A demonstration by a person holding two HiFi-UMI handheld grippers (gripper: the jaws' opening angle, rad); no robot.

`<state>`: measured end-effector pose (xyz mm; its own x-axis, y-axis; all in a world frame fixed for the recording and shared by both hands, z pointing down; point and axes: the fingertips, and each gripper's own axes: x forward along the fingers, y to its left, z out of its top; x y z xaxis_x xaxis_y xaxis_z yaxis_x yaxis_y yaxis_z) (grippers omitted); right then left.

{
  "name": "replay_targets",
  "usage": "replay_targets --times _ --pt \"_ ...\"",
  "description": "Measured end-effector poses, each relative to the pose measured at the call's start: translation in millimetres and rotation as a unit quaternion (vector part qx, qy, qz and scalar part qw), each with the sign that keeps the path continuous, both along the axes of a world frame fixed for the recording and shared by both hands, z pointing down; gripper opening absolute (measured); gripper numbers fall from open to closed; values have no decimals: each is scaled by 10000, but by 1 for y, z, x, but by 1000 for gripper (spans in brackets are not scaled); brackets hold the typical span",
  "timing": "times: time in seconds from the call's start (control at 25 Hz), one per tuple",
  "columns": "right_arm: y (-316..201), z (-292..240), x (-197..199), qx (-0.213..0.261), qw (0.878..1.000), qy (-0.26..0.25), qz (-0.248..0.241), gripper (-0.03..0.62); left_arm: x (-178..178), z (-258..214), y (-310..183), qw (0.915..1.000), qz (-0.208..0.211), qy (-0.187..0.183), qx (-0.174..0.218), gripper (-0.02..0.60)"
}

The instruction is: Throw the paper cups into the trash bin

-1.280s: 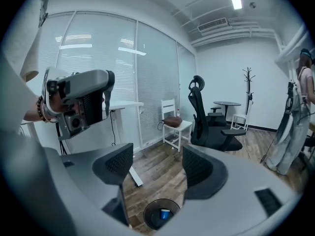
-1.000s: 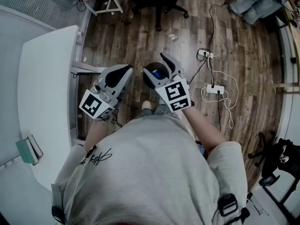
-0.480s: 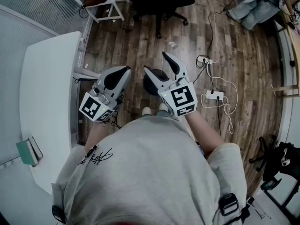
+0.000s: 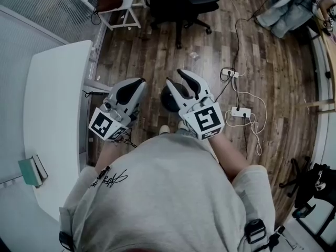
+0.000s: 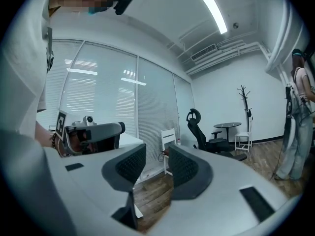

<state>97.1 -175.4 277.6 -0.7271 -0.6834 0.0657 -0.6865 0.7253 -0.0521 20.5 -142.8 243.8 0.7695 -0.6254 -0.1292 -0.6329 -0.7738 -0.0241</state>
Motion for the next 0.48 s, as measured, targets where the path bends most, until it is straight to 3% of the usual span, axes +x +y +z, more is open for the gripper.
replay_targets --times 0.32,0.48 --pt "9 -12 7 83 9997 -111 -200 46 12 2 3 10000 -42 31 22 3" --pt "8 -18 12 150 9989 -319 -313 25 20 5 2 10000 -48 -26 56 3"
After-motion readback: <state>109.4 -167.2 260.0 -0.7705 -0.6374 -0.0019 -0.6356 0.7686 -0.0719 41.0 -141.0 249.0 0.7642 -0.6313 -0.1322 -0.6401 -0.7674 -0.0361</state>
